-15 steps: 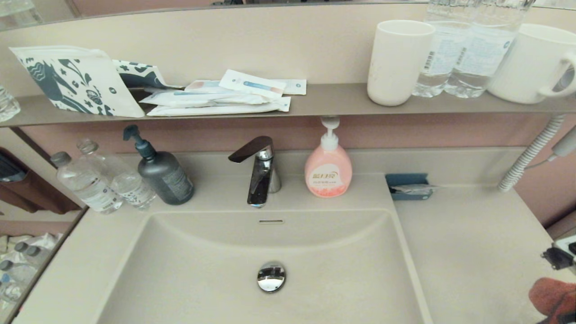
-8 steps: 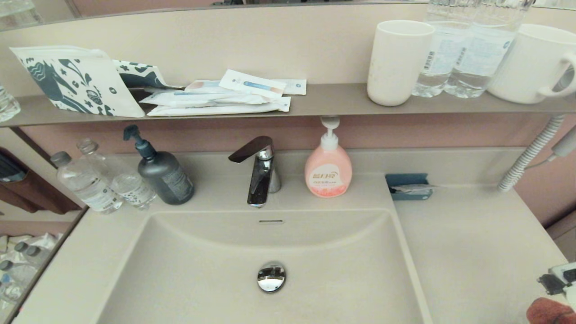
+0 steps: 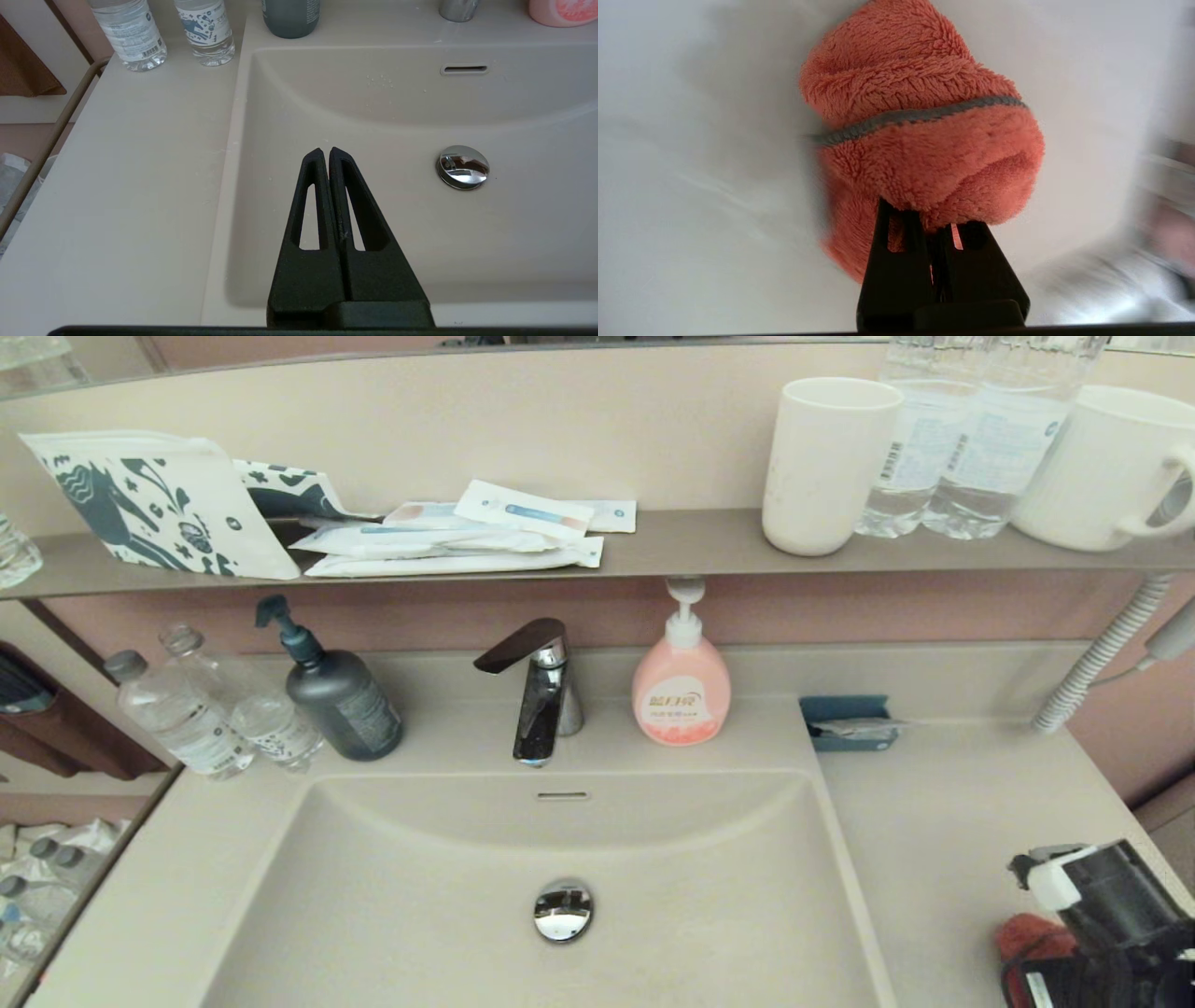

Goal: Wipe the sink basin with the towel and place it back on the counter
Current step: Wipe the sink

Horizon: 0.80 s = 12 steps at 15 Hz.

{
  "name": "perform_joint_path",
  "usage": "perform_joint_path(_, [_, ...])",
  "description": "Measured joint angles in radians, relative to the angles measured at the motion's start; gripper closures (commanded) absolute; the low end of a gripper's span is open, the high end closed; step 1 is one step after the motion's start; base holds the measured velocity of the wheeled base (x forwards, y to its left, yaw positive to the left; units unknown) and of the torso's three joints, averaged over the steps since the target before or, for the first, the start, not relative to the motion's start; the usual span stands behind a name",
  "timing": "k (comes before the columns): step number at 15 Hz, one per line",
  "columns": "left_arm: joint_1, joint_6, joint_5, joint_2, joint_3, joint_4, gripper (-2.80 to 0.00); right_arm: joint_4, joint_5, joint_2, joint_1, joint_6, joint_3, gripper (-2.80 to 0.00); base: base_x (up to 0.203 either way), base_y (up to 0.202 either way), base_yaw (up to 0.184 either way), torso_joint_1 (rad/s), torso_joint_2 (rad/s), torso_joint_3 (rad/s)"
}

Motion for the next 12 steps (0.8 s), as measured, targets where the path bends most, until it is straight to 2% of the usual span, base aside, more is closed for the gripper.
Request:
perform_joint_path(2, [0.0, 0.0, 0.0, 0.0, 0.0, 0.0, 0.0, -0.115, 0.071, 0.072, -0.006, 0.0, 0.004, 0.0, 0.0, 0.0, 0.0, 0.0, 0.0, 0.0])
perform_joint_path(8, [0.0, 0.0, 0.0, 0.0, 0.0, 0.0, 0.0, -0.478, 0.145, 0.289, -0.059, 0.001, -0.003, 0.0, 0.0, 0.0, 0.0, 0.0, 0.0, 0.0])
perform_joint_path(12, [0.0, 0.0, 0.0, 0.0, 0.0, 0.0, 0.0, -0.577, 0.168, 0.378, -0.087, 0.002, -0.056, 0.0, 0.0, 0.0, 0.0, 0.0, 0.0, 0.0])
